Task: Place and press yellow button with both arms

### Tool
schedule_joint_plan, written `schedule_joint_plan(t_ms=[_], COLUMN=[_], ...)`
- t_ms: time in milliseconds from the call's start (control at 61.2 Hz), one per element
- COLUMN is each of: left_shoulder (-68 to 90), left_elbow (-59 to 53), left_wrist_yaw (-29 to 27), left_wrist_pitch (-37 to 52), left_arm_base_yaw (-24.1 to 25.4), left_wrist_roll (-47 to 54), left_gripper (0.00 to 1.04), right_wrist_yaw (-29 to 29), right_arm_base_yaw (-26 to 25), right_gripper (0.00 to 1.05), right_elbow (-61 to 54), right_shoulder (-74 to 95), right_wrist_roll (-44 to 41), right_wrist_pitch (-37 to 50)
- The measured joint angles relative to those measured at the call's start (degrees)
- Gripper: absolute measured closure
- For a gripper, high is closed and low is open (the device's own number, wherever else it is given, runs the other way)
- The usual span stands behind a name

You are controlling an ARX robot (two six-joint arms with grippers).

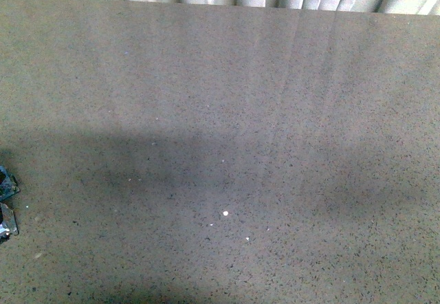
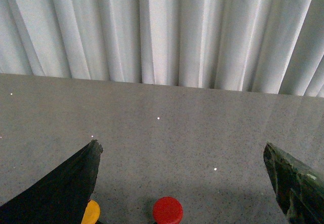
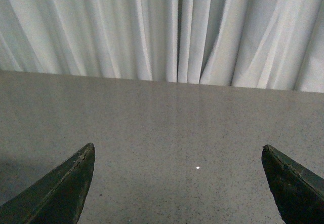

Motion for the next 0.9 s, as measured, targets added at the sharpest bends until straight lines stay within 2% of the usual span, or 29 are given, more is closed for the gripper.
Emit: schedule_joint_plan(t_ms=[817, 849, 898], left_shoulder=[0.0, 1.0, 5.3], left_elbow=[0.0, 0.6, 4.3], left_wrist_yaw=[0.0, 0.5, 1.6], left_wrist_pitch=[0.0, -2.1, -11.3], left_arm_base_yaw=[0.0, 0.0, 0.1], left_wrist_roll=[0.0, -0.5, -2.0], left_gripper=[0.09, 0.09, 0.09], right_wrist_yaw=[0.0, 0.0, 0.0], right_arm_base_yaw=[0.0, 0.0, 0.0], right_gripper=[0.09, 0.09, 0.09], right_elbow=[0.0, 0.0, 0.0], right_shoulder=[0.0, 0.0, 0.0], right_wrist_roll=[0.0, 0.0, 0.0], right_wrist_pitch=[0.0, 0.0, 0.0])
